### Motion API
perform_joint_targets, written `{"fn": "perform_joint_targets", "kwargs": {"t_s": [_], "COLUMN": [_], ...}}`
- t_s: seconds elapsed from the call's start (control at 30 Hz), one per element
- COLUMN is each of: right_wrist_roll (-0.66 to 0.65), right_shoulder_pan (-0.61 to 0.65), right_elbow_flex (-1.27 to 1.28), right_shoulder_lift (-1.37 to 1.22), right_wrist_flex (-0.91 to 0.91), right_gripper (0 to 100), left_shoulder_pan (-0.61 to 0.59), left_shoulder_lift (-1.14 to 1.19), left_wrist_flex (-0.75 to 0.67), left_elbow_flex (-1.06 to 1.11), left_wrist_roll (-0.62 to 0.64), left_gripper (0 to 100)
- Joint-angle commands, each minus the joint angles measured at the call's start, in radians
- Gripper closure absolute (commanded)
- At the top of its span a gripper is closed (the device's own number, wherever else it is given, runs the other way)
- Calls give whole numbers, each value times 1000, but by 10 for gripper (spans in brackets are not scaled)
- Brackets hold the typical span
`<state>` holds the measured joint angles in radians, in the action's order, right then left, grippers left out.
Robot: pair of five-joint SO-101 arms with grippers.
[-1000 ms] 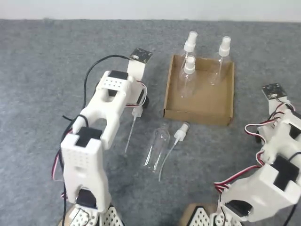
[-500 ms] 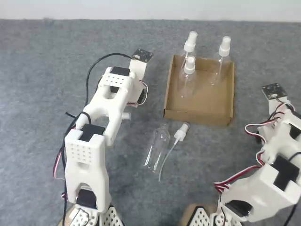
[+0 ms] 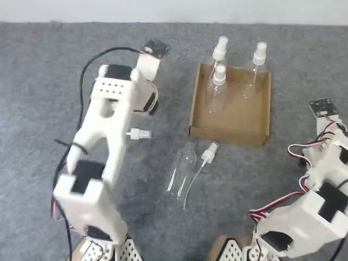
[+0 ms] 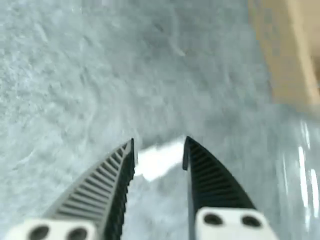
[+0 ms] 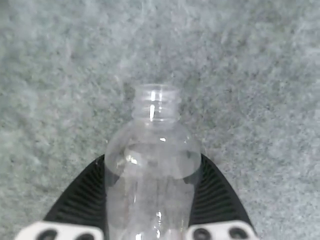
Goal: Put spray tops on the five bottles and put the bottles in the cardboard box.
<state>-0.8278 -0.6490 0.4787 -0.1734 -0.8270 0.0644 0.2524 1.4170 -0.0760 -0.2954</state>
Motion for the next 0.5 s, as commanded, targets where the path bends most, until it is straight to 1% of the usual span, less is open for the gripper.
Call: {"fn": "perform_joint_targets", "kwargs": {"t_s": [0.0,0.13,0.3,0.4,0.47], "right_wrist_roll": [-17,-17,-17,-17,-17], "right_shoulder_pan": [-31,-28,-30,-33,-33], "right_elbow_flex": [-12,-12,-12,-12,-12], "right_shoulder_lift": [-2,-4,-4,-4,-4], "right_wrist_flex": [7,7,7,5,5], "right_gripper": [988,988,988,988,988], "left_shoulder_pan": [-2,9,35,41,38], "left_shoulder_lift": [-193,-201,-198,-161,-109], "left_wrist_flex": [74,60,-57,-94,-123], "left_elbow_flex": [97,193,300,323,321], "left_wrist_roll": [-192,-347,-489,-531,-532], "left_gripper": [846,844,844,844,844]}}
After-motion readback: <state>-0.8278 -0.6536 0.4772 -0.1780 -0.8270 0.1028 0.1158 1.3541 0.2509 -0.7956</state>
